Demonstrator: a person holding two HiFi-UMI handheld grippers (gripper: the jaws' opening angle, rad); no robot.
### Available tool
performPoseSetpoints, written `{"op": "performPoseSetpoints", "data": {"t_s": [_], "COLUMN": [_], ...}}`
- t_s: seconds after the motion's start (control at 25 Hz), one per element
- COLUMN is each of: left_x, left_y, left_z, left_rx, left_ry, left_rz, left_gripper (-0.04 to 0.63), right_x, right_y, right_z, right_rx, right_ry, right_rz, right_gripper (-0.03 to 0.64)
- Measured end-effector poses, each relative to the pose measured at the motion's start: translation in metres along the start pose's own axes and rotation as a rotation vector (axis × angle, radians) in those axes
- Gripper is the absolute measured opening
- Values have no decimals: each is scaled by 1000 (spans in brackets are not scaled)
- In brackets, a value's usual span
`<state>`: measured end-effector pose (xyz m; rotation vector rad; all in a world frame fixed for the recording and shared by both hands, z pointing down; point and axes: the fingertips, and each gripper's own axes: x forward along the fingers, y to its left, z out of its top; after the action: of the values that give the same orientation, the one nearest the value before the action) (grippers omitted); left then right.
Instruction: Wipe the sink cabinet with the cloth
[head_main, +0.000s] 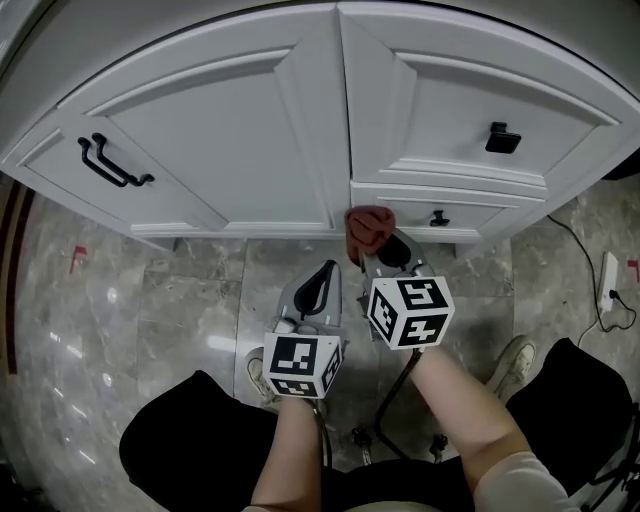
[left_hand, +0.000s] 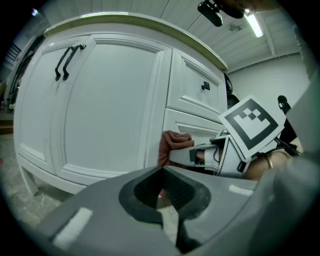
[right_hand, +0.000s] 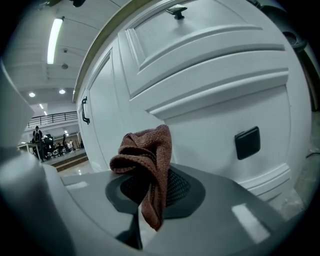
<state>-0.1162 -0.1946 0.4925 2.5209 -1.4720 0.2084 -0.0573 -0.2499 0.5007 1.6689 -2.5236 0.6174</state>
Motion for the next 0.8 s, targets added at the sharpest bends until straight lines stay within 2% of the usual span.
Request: {"op": "performPoseSetpoints", "data": {"t_s": [0.16,0.36,0.48,0.6,0.8], "left_x": [1,4,6,10,18], "left_y": [-3,-10,-13,-20,-37], "left_z": [-6,-10,-5,0,2], "left_rx": [7,26,32,35,62], "left_ry": [12,27,18,7,12], "left_rz": [-13,-28,-32,-45,-78], "left_gripper": [2,0,0,0,1], "right_x": [-8,-19,-22,-28,-42], "right_y": [-15,-51,-59,-70,-80], "right_z": [0,2,2,-1,2], "right_rx": [49,126,147,225,232], "right_ry": [0,5,15,24,32], "right_rz": [-20,-106,-111,-137,-153], "right_gripper": [84,83,84,83,83]}}
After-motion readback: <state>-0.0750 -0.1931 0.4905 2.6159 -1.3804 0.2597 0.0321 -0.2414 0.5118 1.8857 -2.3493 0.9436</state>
